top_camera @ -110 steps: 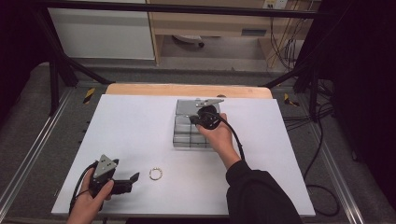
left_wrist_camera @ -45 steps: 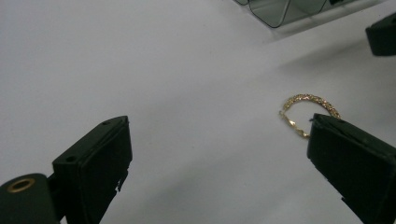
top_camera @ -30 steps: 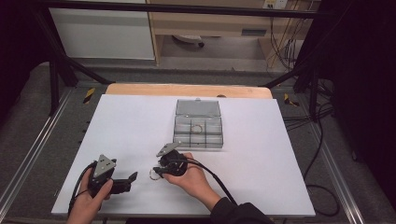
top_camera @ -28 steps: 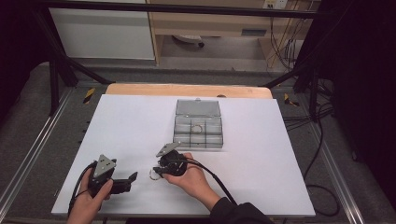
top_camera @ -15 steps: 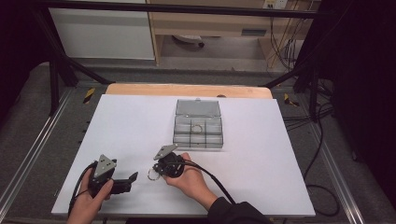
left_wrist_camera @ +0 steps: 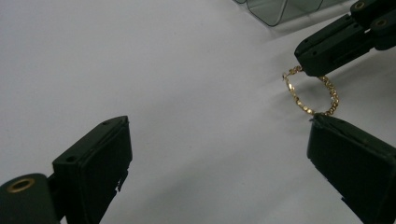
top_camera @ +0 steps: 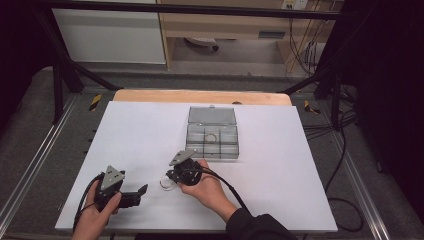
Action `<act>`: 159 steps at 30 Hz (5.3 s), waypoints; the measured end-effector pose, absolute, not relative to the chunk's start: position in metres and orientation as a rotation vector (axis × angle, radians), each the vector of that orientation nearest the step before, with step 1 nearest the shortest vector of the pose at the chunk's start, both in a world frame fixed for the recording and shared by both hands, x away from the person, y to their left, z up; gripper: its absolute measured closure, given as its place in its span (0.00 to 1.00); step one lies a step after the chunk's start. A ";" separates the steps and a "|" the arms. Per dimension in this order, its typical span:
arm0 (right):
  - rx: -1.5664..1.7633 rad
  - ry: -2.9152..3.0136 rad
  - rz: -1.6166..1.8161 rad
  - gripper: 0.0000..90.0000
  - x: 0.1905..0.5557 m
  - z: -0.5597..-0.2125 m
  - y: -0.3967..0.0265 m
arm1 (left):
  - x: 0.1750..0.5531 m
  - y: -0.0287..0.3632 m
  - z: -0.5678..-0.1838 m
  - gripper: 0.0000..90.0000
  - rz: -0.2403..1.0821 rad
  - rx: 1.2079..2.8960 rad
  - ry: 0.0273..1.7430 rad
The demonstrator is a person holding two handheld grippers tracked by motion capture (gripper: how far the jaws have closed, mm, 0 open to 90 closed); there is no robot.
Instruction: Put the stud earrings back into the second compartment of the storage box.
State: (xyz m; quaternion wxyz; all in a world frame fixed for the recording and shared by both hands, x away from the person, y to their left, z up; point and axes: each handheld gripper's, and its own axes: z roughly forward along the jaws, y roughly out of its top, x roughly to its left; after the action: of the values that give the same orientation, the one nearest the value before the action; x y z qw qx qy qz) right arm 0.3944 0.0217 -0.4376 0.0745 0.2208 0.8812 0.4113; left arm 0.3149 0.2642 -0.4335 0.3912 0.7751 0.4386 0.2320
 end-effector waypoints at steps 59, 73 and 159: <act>1.179 2.214 1.347 0.97 0.488 -0.386 -0.097 | 0.315 0.264 -0.434 0.08 0.586 1.970 1.114; 1.222 2.213 1.307 0.97 0.498 -0.394 -0.100 | 0.315 0.264 -0.434 0.08 0.587 1.973 1.111; 1.217 1.996 1.391 0.10 0.418 -0.361 -0.183 | 0.317 0.265 -0.435 0.08 0.595 1.925 1.126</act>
State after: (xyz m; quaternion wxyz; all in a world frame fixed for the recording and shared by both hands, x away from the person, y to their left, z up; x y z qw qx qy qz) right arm 0.4180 -0.1830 -0.3610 0.2091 0.4376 0.7174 0.5000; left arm 0.3171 0.2651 -0.4348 0.4049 0.7627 0.4459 0.2357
